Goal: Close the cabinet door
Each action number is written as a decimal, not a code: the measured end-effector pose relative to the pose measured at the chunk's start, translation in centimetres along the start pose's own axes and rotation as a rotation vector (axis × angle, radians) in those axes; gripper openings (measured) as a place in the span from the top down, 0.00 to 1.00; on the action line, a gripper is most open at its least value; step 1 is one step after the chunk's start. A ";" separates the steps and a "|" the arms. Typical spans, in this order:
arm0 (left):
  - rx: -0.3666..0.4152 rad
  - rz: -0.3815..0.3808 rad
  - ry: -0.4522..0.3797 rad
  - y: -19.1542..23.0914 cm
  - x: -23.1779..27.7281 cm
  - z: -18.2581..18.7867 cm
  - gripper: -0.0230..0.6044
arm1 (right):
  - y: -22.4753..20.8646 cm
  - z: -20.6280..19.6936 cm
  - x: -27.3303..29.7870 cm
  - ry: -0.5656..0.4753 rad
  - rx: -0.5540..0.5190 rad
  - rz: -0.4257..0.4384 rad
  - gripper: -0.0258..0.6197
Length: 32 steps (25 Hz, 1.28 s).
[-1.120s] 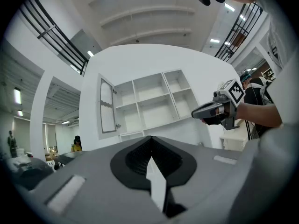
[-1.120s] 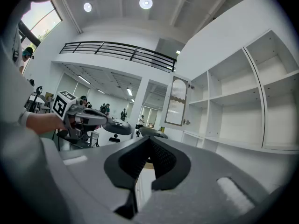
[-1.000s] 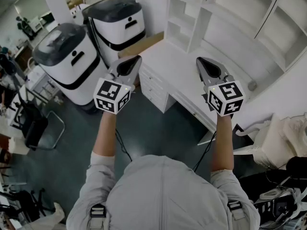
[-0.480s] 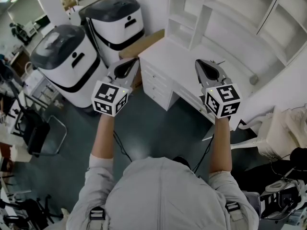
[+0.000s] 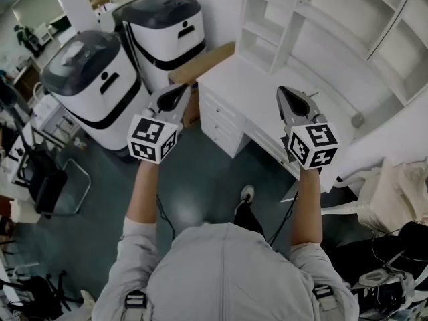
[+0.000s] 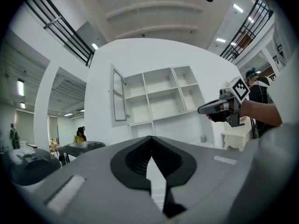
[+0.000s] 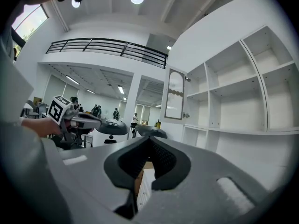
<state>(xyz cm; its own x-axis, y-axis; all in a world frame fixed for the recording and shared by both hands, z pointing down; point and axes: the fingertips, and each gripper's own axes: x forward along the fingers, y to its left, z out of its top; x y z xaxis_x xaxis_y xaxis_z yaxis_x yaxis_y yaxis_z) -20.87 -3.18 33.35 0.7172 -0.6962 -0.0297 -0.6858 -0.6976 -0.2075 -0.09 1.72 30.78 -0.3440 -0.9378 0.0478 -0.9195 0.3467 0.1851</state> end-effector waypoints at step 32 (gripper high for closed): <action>-0.034 0.203 0.044 6.5 26.3 0.7 0.94 | -22.9 -0.8 19.0 -0.035 -0.022 0.215 0.96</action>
<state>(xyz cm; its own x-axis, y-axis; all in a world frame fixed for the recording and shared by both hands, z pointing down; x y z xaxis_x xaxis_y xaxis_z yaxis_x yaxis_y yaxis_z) -6.38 -25.89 30.55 0.5585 -0.8292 -0.0244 -0.8198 -0.5472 -0.1685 14.62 -24.04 28.22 -0.5385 -0.8409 0.0549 -0.8201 0.5379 0.1953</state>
